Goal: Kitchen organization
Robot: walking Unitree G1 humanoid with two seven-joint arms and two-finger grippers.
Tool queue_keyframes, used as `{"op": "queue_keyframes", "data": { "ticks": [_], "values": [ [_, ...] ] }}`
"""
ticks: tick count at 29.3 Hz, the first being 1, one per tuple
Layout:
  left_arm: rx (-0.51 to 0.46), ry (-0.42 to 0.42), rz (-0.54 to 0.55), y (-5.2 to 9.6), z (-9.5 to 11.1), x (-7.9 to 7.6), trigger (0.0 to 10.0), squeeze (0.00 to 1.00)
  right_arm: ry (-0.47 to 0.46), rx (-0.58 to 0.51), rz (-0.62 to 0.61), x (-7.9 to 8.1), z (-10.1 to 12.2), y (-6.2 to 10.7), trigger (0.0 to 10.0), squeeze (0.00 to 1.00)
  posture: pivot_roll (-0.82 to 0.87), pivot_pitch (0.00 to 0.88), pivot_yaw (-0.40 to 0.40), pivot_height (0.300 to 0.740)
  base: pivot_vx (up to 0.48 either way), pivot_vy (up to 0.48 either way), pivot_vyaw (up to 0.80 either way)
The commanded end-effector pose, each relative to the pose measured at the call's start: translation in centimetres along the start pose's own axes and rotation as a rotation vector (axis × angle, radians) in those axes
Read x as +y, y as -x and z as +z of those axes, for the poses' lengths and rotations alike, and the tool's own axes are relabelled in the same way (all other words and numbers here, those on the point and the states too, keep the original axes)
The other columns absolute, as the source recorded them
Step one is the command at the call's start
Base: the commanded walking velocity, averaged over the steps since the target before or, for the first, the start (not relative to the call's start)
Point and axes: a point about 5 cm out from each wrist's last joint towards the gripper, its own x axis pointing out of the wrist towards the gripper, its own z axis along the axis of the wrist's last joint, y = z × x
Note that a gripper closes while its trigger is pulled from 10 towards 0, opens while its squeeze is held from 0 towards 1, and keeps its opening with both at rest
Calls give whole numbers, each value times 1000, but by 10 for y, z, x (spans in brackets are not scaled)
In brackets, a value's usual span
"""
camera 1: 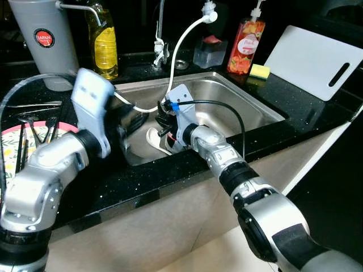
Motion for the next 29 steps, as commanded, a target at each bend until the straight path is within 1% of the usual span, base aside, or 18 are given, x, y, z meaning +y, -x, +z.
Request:
{"op": "queue_keyframes", "data": {
  "ticks": [1, 2, 3, 4, 5, 9, 11, 16, 17, 18, 19, 20, 21, 27, 28, 29],
  "values": [
    [72, -5, -1, -1, -10, -2, 10000, 0, -71, 41, -24, -4, -11, 2, 10000, 0, -36, 97, -84, 740, 0, 0, 0],
    [80, -1, 2, -1, -10, -2, 10000, 0, -99, 36, -30, -5, -10, 2, 10000, 0, -35, 98, -82, 740, 0, 0, 0],
    [80, -1, 2, -1, -10, -2, 10000, 0, -99, 36, -30, -5, -10, 2, 10000, 0, -35, 98, -82, 740, 0, 0, 0],
    [75, 17, 5, -2, -10, -3, 10000, 0, -148, 32, -33, -7, -10, 3, 10000, 0, -35, 98, -82, 740, 0, 0, 0],
    [73, 18, 5, -2, -10, -3, 10000, 0, -163, 35, -39, -8, -10, 3, 10000, 0, -35, 98, -82, 740, 0, 0, 0],
    [63, 14, 1, -4, -8, -4, 10000, 0, -199, 37, -52, -9, -13, 3, 10000, 0, -35, 99, -80, 740, 0, 0, 0],
    [61, 9, 0, -5, -7, -5, 10000, 0, -214, 18, -52, -9, -11, 3, 10000, 0, -34, 99, -80, 740, 0, 0, 0],
    [59, 3, -2, -5, -5, -6, 10000, 0, -215, -8, -54, -10, -7, 3, 10000, 0, -34, 99, -80, 740, 0, 0, 0],
    [57, 4, -2, -5, -5, -6, 10000, 0, -218, -14, -53, -11, -6, 2, 10000, 20, -32, 98, -81, 740, 0, 0, 0],
    [54, 5, -3, -5, -4, -7, 10000, 0, -227, -22, -55, -11, -5, 2, 10000, 580, -30, 98, -82, 740, 0, 0, 0],
    [50, 5, -3, -4, -4, -7, 10000, 0, -233, -27, -56, -11, -4, 2, 10000, 875, -29, 98, -83, 740, 0, 0, 0],
    [50, 5, -3, -4, -4, -7, 10000, 0, -233, -27, -56, -11, -4, 2, 10000, 875, -29, 98, -83, 740, 0, 0, 0],
    [48, 5, -3, -4, -3, -7, 10000, 0, -237, -31, -59, -12, -3, 2, 10000, 1000, -29, 98, -83, 740, 0, 0, 0],
    [40, 5, -7, -4, -2, -7, 10000, 0, -263, -74, -74, -16, 3, 3, 10000, 1000, -30, 97, -81, 740, 0, 0, 0],
    [38, 4, -8, -4, -2, -7, 10000, 0, -269, -91, -81, -17, 5, 3, 10000, 788, -30, 96, -81, 740, 0, 0, 0],
    [36, 4, -10, -4, -2, -7, 10000, 0, -288, -125, -88, -20, 9, 4, 10000, 0, -30, 97, -80, 740, 0, 0, 0]
  ]
}}
